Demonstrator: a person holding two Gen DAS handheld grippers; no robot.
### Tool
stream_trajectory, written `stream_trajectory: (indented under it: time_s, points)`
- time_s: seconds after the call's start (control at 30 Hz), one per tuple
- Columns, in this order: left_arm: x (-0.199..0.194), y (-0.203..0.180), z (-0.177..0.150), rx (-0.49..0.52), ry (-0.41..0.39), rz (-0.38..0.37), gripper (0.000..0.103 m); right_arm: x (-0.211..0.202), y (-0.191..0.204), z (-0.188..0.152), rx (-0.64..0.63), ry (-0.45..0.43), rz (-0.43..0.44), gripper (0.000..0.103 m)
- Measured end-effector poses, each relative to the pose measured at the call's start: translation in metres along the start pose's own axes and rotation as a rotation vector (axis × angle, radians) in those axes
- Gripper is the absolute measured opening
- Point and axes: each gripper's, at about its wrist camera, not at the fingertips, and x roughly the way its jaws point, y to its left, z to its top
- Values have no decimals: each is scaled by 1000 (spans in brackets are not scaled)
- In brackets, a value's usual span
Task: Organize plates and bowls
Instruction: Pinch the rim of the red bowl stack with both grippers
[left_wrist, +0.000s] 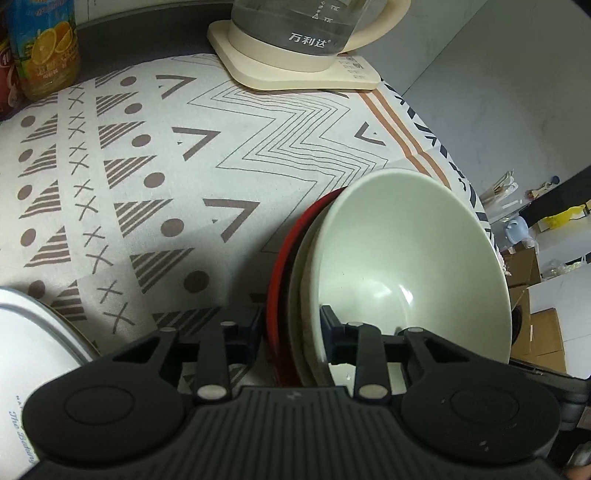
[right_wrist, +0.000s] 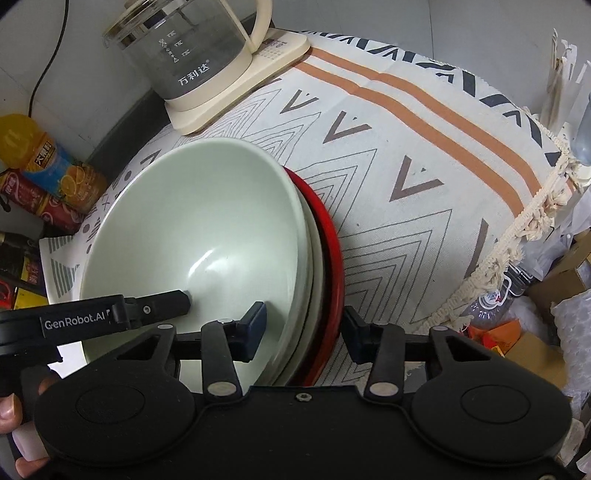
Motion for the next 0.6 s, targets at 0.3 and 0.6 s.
stream_trajectory:
  time_s: [0.3, 0.6]
  points:
    - [-13, -1, -1, 25, -40, 14, 26, -8, -4, 0, -12, -23, -9, 31]
    - [-25, 2, -8, -2, -61, 14, 26, -16, -1, -1, -28, -44, 7, 28]
